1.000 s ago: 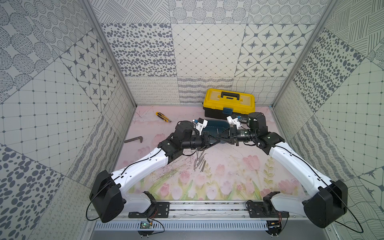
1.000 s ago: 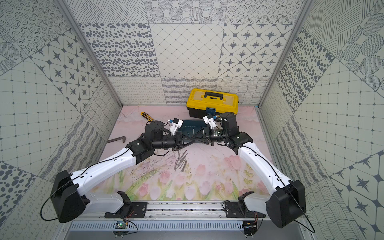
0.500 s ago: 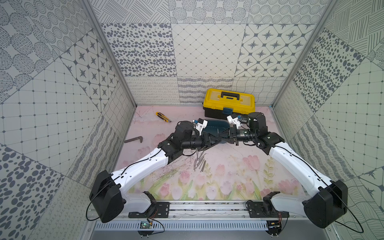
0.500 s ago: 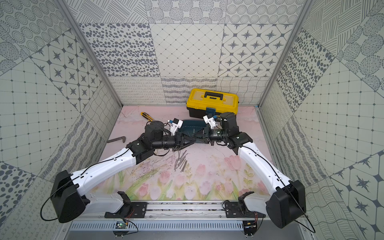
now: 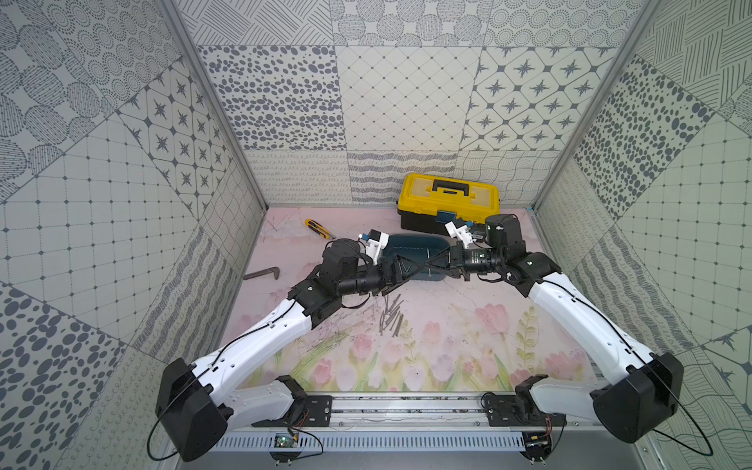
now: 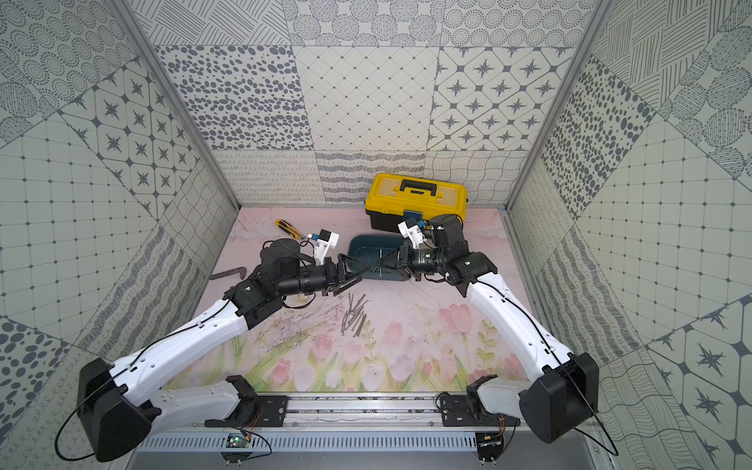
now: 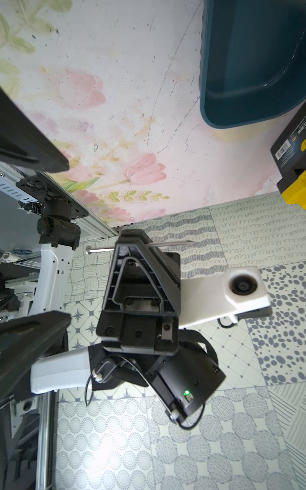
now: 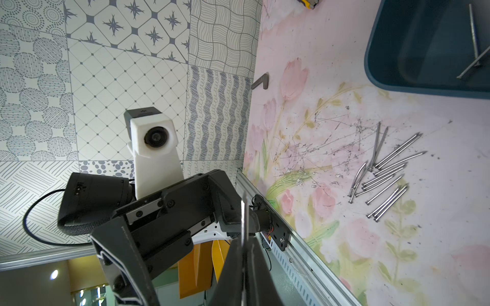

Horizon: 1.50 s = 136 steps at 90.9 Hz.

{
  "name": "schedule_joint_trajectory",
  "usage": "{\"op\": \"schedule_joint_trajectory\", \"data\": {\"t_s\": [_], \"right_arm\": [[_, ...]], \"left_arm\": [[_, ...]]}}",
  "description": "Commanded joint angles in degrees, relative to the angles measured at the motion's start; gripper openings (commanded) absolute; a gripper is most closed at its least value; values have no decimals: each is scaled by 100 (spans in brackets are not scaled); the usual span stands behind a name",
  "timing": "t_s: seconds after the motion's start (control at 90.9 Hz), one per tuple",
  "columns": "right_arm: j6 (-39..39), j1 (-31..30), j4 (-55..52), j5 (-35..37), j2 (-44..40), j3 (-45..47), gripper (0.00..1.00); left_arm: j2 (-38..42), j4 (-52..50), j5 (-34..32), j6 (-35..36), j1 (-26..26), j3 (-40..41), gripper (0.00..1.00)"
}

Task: Put the nails on the desktop into the storage box
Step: Place the nail in the storage box.

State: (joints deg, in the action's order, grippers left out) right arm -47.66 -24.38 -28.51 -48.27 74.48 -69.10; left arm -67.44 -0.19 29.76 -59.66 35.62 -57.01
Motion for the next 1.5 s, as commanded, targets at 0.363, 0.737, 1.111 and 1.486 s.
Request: {"op": "schedule_joint_trajectory", "data": {"t_s": [0.363,0.737,1.111,1.486], "right_arm": [[1007,-44,-1243,1688,1825,-1645,0],[1963,-54,-2561,3216,3307,-3263,0],[2368,-199,-2955,3890,4540,-4408,0],[2439,-426,-2998,4015,5193,-4666,0]], "left_arm": [[-343,-2678,-1140,2323,-701,-518,99],[-315,-2847,-1634,3307,-705,-347,100],[-636,-3043,-1881,3432,-756,-434,100],[-1021,-3040,-1754,3662,-907,-533,99]]}}
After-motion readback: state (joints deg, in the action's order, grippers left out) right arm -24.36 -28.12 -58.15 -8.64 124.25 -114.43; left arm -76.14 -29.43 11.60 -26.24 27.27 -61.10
